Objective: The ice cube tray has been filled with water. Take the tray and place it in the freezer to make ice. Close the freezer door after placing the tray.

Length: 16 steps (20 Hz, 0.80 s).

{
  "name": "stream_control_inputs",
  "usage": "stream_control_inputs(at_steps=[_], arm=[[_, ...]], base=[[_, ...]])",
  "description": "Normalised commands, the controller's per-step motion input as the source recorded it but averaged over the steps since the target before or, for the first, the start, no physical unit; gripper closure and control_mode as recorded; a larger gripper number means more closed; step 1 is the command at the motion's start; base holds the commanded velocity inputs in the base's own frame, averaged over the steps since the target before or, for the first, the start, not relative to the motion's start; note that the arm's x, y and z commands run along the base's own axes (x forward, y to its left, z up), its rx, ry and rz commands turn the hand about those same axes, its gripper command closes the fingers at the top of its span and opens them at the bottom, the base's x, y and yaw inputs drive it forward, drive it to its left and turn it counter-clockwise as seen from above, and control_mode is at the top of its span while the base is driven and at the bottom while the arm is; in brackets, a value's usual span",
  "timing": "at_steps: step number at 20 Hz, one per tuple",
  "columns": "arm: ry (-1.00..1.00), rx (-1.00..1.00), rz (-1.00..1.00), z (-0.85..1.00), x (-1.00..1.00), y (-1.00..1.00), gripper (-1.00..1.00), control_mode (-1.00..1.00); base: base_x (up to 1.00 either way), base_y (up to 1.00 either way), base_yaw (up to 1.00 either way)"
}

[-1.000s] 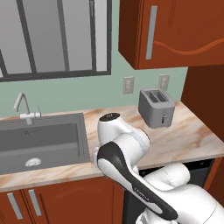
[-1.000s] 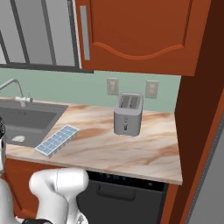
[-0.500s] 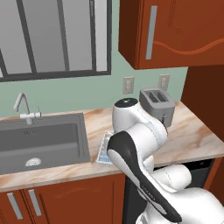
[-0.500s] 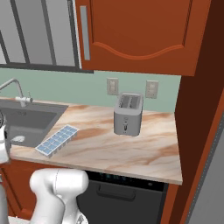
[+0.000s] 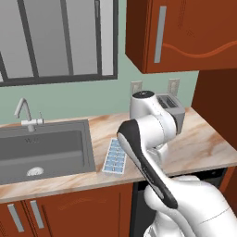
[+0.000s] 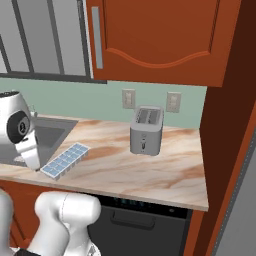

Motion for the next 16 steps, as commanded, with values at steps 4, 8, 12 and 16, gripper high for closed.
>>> stream_control_inputs(at_steps=[4,8,12,16], arm=[[0.0,0.0,0.1,-0.03,0.98,-0.34,-1.0,-1.0],[0.0,0.0,0.11,-0.09,1.0,-0.09,-1.0,-1.0],[0.0,0.0,0.1,-0.12,0.8,-0.01,-1.0,-1.0],[-0.01,-0.02,0.01,-0.16,0.54,0.0,-1.0,-1.0]], base=[[0.0,0.0,0.0],[0.0,0.0,0.0],[0.0,0.0,0.0],[0.0,0.0,0.0]])
